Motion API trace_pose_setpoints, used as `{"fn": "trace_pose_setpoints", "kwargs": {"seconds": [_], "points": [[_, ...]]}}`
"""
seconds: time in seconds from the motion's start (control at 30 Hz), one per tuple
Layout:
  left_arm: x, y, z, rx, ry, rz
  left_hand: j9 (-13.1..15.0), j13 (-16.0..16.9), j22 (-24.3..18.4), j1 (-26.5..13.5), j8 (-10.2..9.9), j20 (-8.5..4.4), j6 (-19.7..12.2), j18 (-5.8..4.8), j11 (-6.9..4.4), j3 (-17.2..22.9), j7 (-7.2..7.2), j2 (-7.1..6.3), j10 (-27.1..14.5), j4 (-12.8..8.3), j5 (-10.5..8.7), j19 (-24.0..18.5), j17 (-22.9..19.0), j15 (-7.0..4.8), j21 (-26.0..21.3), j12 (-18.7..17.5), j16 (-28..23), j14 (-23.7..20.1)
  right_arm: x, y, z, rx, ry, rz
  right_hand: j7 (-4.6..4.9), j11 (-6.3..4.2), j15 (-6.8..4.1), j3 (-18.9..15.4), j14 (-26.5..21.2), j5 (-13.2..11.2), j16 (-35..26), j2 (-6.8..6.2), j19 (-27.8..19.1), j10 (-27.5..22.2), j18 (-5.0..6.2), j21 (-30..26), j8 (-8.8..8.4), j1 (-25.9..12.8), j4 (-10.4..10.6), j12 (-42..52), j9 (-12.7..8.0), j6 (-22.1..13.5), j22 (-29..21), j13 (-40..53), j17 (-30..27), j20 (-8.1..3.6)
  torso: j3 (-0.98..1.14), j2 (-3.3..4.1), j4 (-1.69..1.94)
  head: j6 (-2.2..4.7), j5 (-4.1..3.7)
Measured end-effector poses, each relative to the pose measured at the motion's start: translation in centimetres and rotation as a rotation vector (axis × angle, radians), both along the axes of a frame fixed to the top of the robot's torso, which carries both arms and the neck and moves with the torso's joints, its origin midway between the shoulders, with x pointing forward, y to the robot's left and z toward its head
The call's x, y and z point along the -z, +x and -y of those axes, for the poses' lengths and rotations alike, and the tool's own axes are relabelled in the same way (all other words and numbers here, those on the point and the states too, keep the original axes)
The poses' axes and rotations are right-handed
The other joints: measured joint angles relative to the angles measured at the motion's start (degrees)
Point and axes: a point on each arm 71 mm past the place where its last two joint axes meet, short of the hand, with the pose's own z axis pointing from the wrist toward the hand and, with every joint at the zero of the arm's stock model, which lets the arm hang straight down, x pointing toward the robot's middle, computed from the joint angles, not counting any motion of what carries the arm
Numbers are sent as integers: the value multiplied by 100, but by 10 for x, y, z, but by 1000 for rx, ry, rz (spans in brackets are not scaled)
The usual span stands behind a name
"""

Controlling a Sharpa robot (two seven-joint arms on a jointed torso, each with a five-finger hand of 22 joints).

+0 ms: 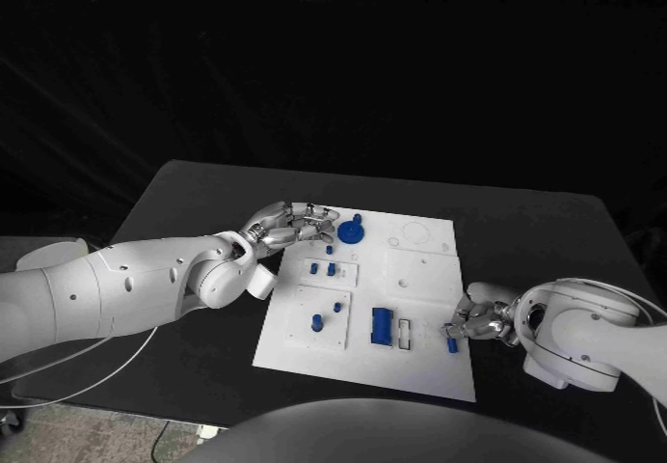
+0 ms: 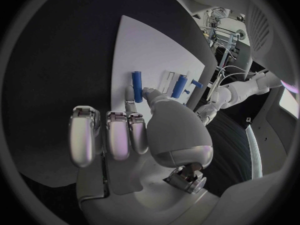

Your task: Assemble the parts on the task board

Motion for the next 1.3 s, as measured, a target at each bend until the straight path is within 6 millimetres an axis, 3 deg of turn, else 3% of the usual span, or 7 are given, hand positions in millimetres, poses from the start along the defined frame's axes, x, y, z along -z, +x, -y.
{"fn": "trace_pose_setpoints", "kwargs": {"seconds": [0.2, 0.53, 0.8, 1.23, 1.3], "points": [[0, 0, 1, 1, -1, 0, 0, 0, 0, 0, 0, 0, 0, 1, 0, 0, 0, 0, 0, 0, 0, 0, -5, 0, 0, 0, 0, 0, -10, 4, -2, 87, 103, -80, -28, -3, 0, 60, 0, 2, 0, 7, 0, -3, 0, 29, 65, -238, 51, 0, 83, 13, 0, 0, 0, 0, -9, 1, -4, 0, -5], [0, 0, 3, 2, -4, -1, 0, 1, 0, 0, 0, 0, 0, 0, 0, 0, 0, 0, 0, 0, 0, 0, -5, 0, 0, 0, 0, 0, -6, 3, -17, 158, 211, -209, -31, -3, 0, 277, -1, -196, 0, -5, 0, -4, 0, 40, 65, -391, -43, 0, 75, 16, -1, 0, 0, 0, -9, 13, -15, 0, 6], [0, 0, 4, 4, -5, -2, 1, -2, 0, 1, 0, 0, 0, 0, 0, 3, 0, 1, 0, -3, 0, 0, -4, 0, 0, 0, 0, 0, 1, 3, -28, 157, 229, -229, -30, -2, 0, 427, -1, -384, 0, 13, 0, -4, -1, 40, 64, -485, -120, 0, 69, 16, -1, 5, 0, 1, -4, 10, -16, 0, -13], [0, 0, 3, 4, -6, -3, -4, -7, 0, 23, 0, 0, 0, 0, 0, 18, 0, 23, 0, -18, 0, 0, -4, 20, 0, 0, 0, -20, 9, 3, -37, 160, 241, -213, -25, -1, 0, 482, -1, -442, 0, 20, 0, -3, 0, -27, 63, -582, -136, 0, 64, 12, -2, 4, 0, 1, 2, 9, -15, 0, -2], [0, 0, 3, 4, -6, -3, -4, -7, 0, 23, 0, 0, 0, 1, 0, 18, 0, 23, 0, -18, 0, 0, -4, 20, 0, 0, 0, -20, 9, 3, -39, 158, 242, -208, -23, -1, 0, 619, -1, -496, 0, 6, 0, -4, 0, -56, 63, -658, -234, 0, 65, 11, -2, 4, 0, 1, -2, 9, -15, 0, -1]]}}
